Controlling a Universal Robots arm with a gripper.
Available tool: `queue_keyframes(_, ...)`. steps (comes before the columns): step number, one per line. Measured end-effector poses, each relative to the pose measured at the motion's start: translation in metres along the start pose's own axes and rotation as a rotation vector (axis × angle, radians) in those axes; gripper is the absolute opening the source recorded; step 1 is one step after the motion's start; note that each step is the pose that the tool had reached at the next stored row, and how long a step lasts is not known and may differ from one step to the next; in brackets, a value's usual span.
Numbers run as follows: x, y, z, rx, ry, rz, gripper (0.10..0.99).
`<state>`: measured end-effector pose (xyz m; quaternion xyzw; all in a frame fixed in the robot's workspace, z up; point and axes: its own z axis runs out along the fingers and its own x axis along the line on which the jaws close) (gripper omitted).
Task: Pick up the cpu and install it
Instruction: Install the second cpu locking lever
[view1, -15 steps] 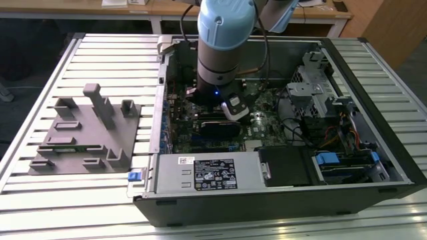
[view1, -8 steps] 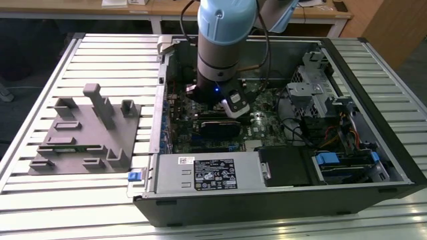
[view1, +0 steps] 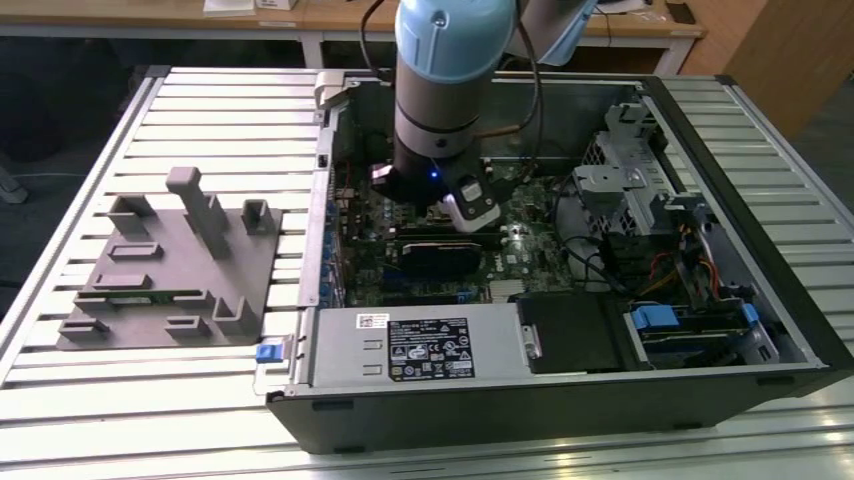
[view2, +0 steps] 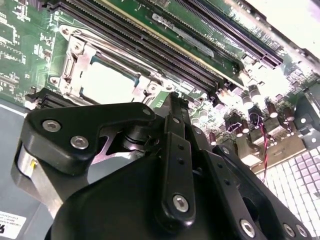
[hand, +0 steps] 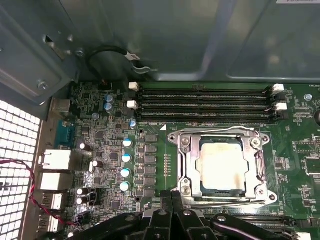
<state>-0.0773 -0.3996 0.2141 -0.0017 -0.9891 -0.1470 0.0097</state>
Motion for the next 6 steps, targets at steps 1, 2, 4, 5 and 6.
queue_keyframes(1,0.0,0.0003,-0.0009,0.0,0.0,0.0,0.118)
queue_keyframes(2,0.0,0.0005,-0.0016,0.0,0.0,0.0,0.118)
queue_keyframes(4,0.0001,0.0009,-0.0031,0.0,0.0,0.0,0.118)
queue_keyframes(5,0.0001,0.0012,-0.004,0.0,0.0,0.0,0.118)
queue_keyframes(6,0.0001,0.0015,-0.0049,-0.001,0.0,0.0,0.118)
